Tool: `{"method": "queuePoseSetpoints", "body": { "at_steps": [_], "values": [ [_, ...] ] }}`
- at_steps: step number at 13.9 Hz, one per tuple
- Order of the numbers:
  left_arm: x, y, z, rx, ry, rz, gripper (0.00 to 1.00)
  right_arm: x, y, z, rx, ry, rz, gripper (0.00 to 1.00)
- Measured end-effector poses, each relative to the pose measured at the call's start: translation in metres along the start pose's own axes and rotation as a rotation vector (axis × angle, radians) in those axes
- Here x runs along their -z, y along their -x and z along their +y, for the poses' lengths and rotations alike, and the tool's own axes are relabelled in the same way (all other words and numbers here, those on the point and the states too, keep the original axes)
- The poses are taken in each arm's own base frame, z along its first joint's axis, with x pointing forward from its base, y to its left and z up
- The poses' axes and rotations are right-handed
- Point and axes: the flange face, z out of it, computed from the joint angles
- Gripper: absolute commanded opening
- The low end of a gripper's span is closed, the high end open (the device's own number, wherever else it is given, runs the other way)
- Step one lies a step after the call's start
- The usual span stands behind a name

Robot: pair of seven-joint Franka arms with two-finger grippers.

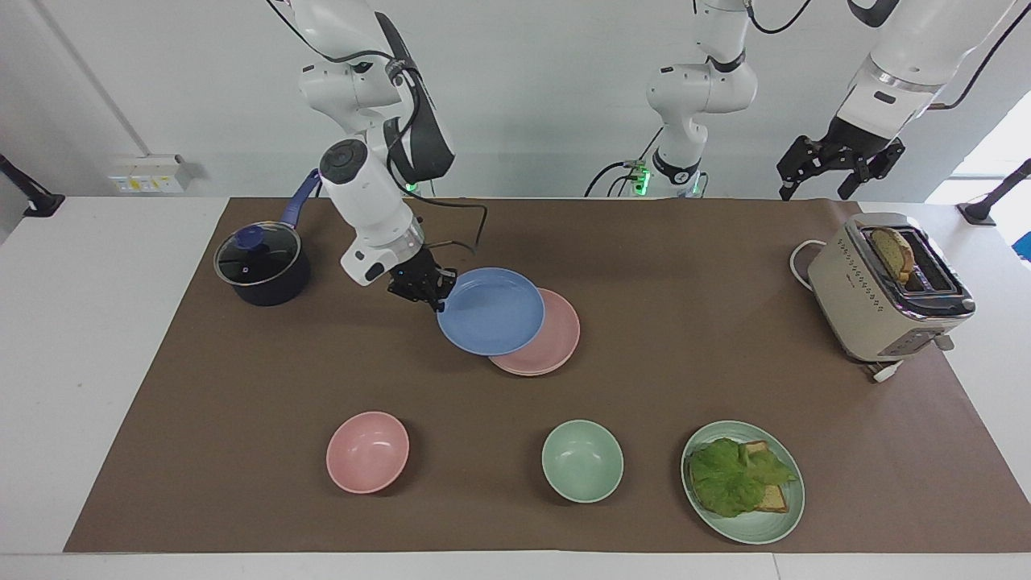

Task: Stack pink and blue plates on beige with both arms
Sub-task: 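Carry the blue plate onto the pink plate with the right gripper, then open the right gripper and release the blue plate on the stack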

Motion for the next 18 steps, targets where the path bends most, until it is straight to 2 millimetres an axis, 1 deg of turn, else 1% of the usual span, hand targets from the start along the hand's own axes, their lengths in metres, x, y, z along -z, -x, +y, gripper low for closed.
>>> {"method": "queuePoseSetpoints", "body": {
  "at_steps": [4, 8, 10, 15, 18],
  "values": [
    [0.000, 0.000, 0.000, 0.000, 0.000, 0.000, 1.00, -0.022, 0.010, -0.026, -0.034, 0.000, -0.011, 0.00],
    [0.000, 0.000, 0.000, 0.000, 0.000, 0.000, 1.00, -0.037, 0.008, -0.038, -0.046, -0.005, 0.000, 0.00],
    [0.000, 0.000, 0.000, 0.000, 0.000, 0.000, 1.00, -0.043, 0.009, -0.039, -0.050, -0.002, -0.010, 0.00],
    [0.000, 0.000, 0.000, 0.000, 0.000, 0.000, 1.00, -0.061, 0.008, -0.035, -0.056, 0.008, -0.032, 0.00],
    [0.000, 0.000, 0.000, 0.000, 0.000, 0.000, 1.00, -0.070, 0.010, -0.039, -0.050, 0.012, -0.044, 0.00]
  ]
}}
